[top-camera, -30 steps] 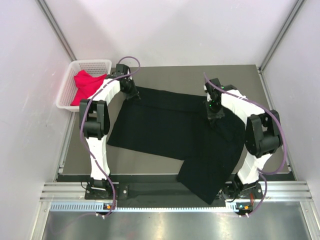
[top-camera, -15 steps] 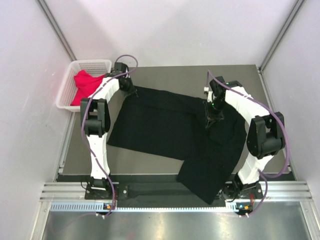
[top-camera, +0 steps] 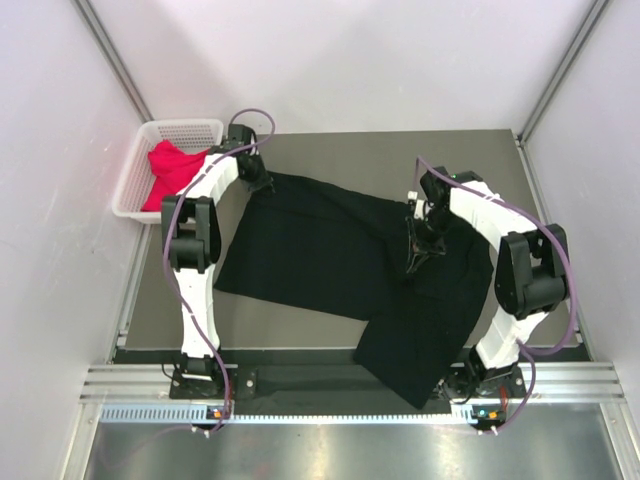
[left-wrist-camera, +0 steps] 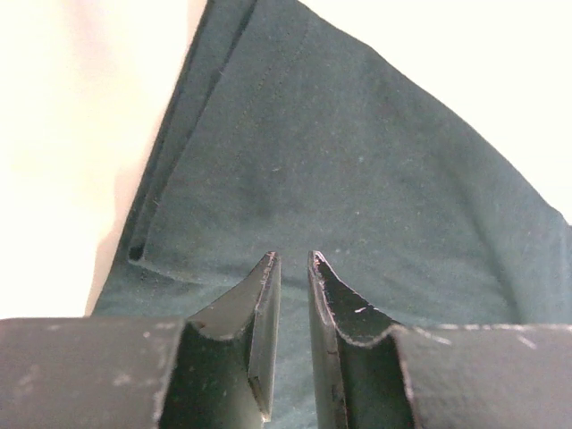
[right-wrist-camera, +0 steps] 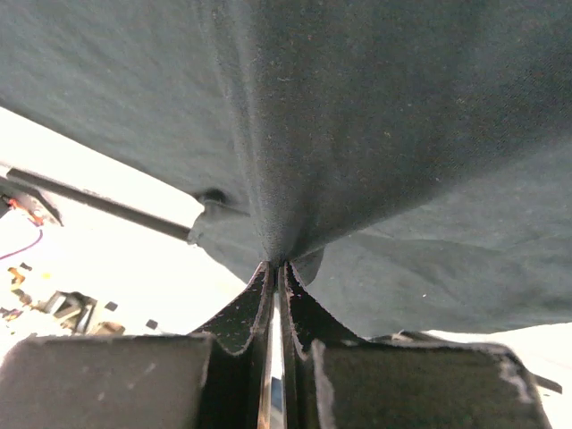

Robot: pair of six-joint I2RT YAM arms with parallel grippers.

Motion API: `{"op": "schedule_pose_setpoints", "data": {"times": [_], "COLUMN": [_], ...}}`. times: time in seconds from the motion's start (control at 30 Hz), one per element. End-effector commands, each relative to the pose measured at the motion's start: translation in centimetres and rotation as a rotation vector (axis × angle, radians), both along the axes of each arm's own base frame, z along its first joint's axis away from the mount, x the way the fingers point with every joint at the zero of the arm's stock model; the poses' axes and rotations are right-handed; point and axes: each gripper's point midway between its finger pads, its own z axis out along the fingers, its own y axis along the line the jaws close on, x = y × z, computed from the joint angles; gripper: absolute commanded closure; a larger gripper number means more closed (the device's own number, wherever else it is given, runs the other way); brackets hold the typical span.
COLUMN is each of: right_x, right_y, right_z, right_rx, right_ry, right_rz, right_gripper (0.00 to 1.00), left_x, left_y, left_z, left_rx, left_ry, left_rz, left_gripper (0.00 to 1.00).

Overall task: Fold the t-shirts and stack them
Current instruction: Fold the tshirt

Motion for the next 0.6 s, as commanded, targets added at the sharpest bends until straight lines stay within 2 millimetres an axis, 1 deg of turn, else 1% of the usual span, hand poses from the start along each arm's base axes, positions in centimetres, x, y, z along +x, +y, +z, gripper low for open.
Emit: {"op": "schedule_pose_setpoints", "data": {"times": [0.0,0.07,0.1,0.13,0.17,0.2,0.23,0.27,0.33,0.37,0.4,0.43,0.47,0.53,0.57], "right_x": [0.0,0.5,1.0,1.4,2.4,3.1,4.0,6.2,8.9,9.7,13.0,14.0,14.2,16.4,16.5], "right_y": [0.6,0.5,0.4,0.0,-0.1,-0.3,-0.9,-1.8,-3.3,-5.5,-6.3,-7.9,-10.4,-13.0,-14.9], "right_z": [1.3,0.8,0.9,0.7,0.9,1.1,1.4,2.2,3.0,3.1,4.3,5.4,4.2,4.9,4.3], "right_rx": [0.053,0.034,0.023,-0.002,-0.010,-0.019,-0.041,-0.030,-0.007,0.010,0.075,0.107,0.112,0.152,0.149], "right_ry": [-0.017,-0.019,-0.031,-0.038,-0.063,-0.085,-0.121,-0.209,-0.282,-0.317,-0.442,-0.509,-0.501,-0.606,-0.601], "right_rz": [-0.032,-0.038,-0.040,-0.043,-0.052,-0.079,-0.112,-0.175,-0.338,-0.445,-0.556,-0.639,-0.773,-0.871,-0.937], "right_gripper": [1.00,0.96,0.89,0.84,0.78,0.67,0.63,0.60,0.57,0.56,0.56,0.56,0.57,0.59,0.60], "left_x": [1.4,1.8,1.9,2.1,2.2,2.3,2.5,2.6,3.0,3.2,3.4,3.6,3.8,4.2,4.4], "left_y": [0.4,0.2,0.1,0.0,-0.1,-0.3,-0.4,-0.4,-0.8,-0.8,-1.0,-1.5,-1.6,-2.0,-2.1], "left_z": [1.1,1.2,1.3,1.4,1.4,1.4,1.7,1.7,1.7,1.6,1.5,1.2,1.1,1.0,0.7], "left_rx": [-0.004,-0.015,-0.019,-0.026,-0.031,-0.042,-0.049,-0.057,-0.083,-0.092,-0.105,-0.132,-0.143,-0.170,-0.182], "left_ry": [-0.046,-0.053,-0.057,-0.059,-0.063,-0.066,-0.075,-0.079,-0.093,-0.097,-0.099,-0.101,-0.104,-0.107,-0.109], "left_rz": [0.005,0.007,0.007,0.012,0.011,0.007,0.010,0.013,0.016,0.022,0.023,0.020,0.021,0.024,0.024], "left_gripper": [0.76,0.76,0.76,0.76,0.76,0.76,0.76,0.75,0.75,0.75,0.75,0.75,0.75,0.75,0.75]}}
